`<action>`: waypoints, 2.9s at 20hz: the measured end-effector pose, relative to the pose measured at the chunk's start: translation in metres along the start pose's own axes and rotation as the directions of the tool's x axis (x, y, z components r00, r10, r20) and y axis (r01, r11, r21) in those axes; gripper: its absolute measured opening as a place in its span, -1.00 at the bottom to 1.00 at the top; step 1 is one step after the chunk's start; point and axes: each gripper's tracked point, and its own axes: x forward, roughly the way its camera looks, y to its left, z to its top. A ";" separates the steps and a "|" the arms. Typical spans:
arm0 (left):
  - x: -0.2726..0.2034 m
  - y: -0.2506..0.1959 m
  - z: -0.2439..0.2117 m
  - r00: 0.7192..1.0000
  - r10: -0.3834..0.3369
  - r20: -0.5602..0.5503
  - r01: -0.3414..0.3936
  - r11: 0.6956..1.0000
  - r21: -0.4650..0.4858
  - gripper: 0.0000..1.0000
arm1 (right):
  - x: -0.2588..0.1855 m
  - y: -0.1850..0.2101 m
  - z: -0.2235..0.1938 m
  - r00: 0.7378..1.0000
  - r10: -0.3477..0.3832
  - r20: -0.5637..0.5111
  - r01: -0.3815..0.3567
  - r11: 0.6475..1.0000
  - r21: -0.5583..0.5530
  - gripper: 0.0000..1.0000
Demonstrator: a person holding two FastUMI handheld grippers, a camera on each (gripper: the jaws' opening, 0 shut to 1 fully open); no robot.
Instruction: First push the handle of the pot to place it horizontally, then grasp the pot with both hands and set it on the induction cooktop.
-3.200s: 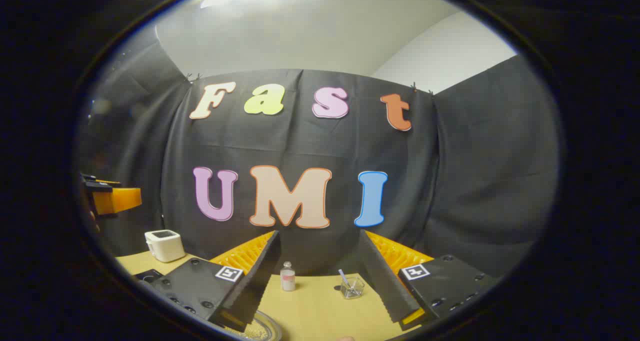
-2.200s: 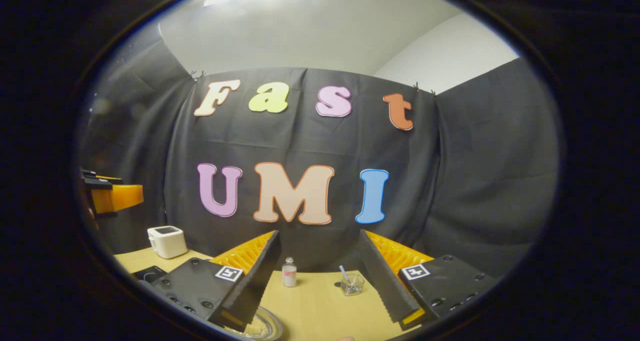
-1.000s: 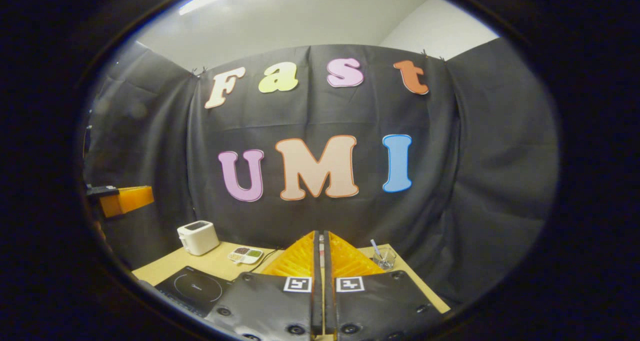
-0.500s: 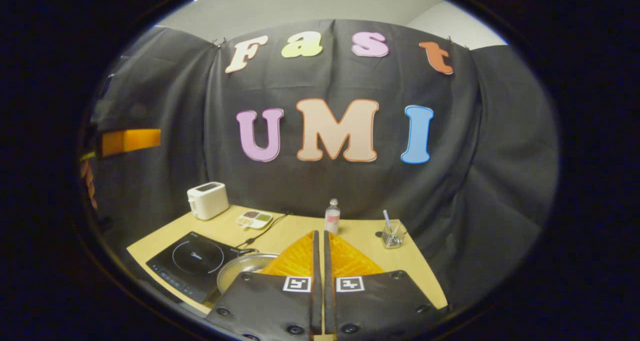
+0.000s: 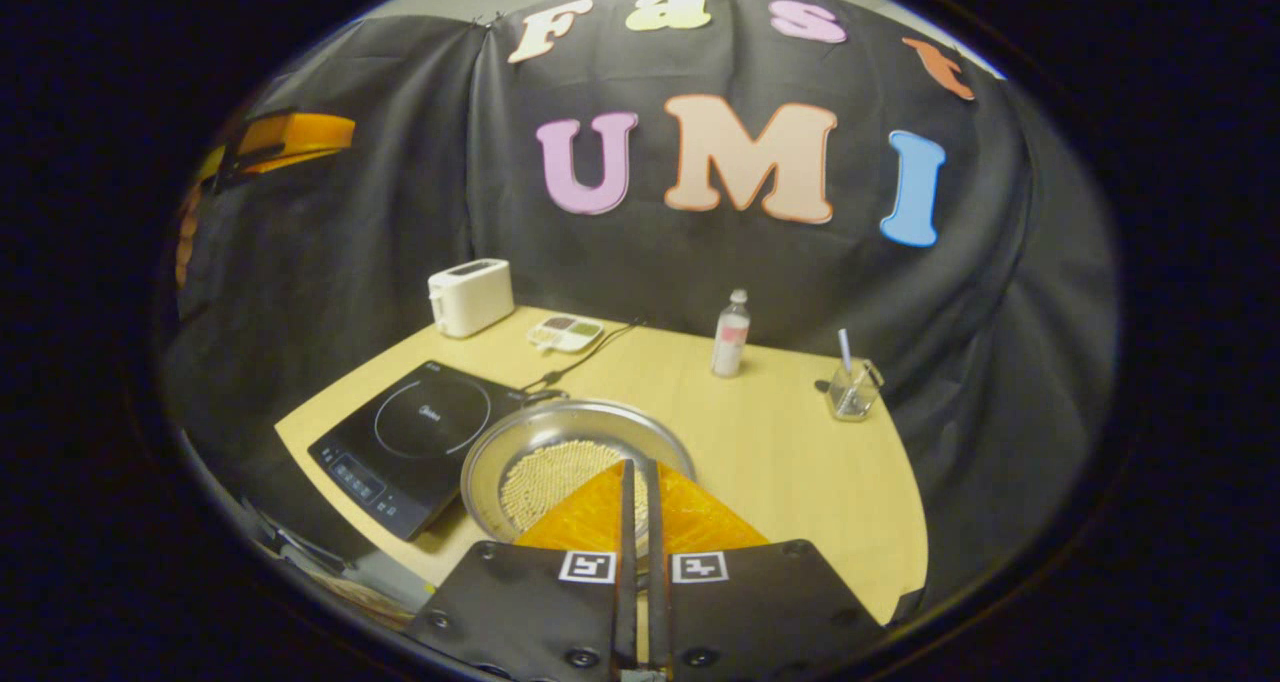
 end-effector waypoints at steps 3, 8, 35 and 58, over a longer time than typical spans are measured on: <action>-0.002 0.012 -0.003 1.000 0.029 -0.007 -0.029 1.000 -0.005 -0.99 | 0.008 0.014 -0.030 0.995 0.052 -0.089 -0.051 0.999 0.011 -0.87; -0.003 0.024 -0.008 0.998 0.066 -0.016 -0.066 0.998 -0.014 -0.98 | 0.021 0.028 -0.076 0.959 0.122 -0.255 -0.113 0.992 0.053 -0.87; -0.014 0.079 -0.028 0.968 0.245 -0.051 -0.247 0.969 -0.019 -0.98 | 0.080 -0.017 -0.159 0.814 0.147 -0.563 -0.091 0.988 0.126 -0.95; 0.015 0.064 -0.132 0.933 0.183 -0.309 -0.198 0.980 -0.017 -0.98 | 0.105 -0.074 -0.134 0.857 0.070 -0.510 0.011 0.988 0.154 -0.94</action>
